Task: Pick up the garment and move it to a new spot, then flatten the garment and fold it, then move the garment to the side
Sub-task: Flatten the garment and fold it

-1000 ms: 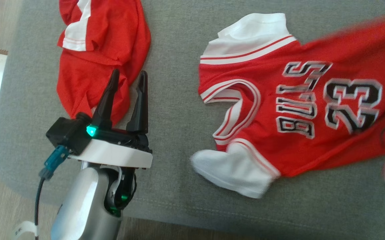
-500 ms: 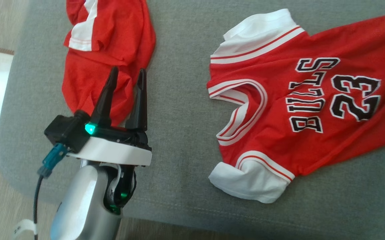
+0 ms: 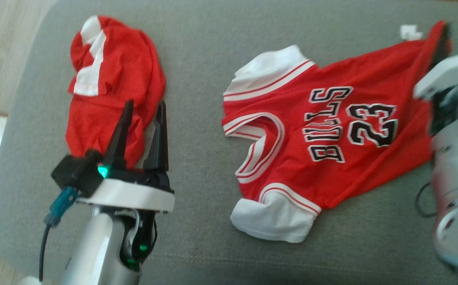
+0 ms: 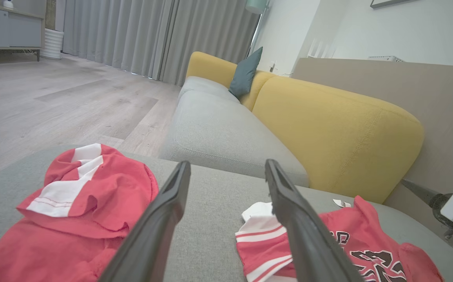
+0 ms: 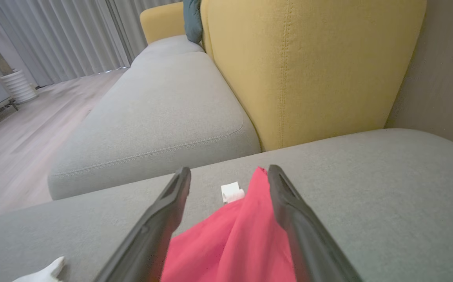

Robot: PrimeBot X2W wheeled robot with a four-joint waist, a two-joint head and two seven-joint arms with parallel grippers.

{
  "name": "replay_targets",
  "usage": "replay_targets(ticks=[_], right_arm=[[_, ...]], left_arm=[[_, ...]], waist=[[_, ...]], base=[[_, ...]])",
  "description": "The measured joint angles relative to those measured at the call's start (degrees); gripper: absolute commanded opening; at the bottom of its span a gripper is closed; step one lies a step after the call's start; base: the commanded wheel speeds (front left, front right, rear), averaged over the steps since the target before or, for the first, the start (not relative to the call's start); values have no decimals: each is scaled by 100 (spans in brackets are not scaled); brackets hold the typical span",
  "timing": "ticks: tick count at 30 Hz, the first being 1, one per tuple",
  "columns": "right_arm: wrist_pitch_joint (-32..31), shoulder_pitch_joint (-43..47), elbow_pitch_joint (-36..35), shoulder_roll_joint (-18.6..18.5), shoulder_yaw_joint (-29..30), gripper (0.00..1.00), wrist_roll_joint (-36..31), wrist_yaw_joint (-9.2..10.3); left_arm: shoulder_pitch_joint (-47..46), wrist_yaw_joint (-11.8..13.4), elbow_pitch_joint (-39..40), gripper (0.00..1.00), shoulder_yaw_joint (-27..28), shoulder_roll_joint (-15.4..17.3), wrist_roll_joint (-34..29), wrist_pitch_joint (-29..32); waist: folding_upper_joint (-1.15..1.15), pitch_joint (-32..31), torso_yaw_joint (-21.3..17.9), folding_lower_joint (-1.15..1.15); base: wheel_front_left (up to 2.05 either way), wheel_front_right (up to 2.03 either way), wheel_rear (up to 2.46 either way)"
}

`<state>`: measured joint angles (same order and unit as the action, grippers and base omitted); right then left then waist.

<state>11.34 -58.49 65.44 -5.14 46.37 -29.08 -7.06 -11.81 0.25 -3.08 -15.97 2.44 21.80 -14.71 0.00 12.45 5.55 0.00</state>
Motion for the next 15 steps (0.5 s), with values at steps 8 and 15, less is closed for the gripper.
replay_targets(ticks=[8,15], right_arm=[[287,679,386,127,-1085,100,921,0],[288,2069,-1007,134,-4009,100,3661,0]], left_arm=[[364,35,7,100,14,2,-7,0],[587,77,35,100,22,7,-5,0]], waist=[[0,-591,-271,0],[0,-954,-245,0]], base=[[0,0,0],[0,0,0]])
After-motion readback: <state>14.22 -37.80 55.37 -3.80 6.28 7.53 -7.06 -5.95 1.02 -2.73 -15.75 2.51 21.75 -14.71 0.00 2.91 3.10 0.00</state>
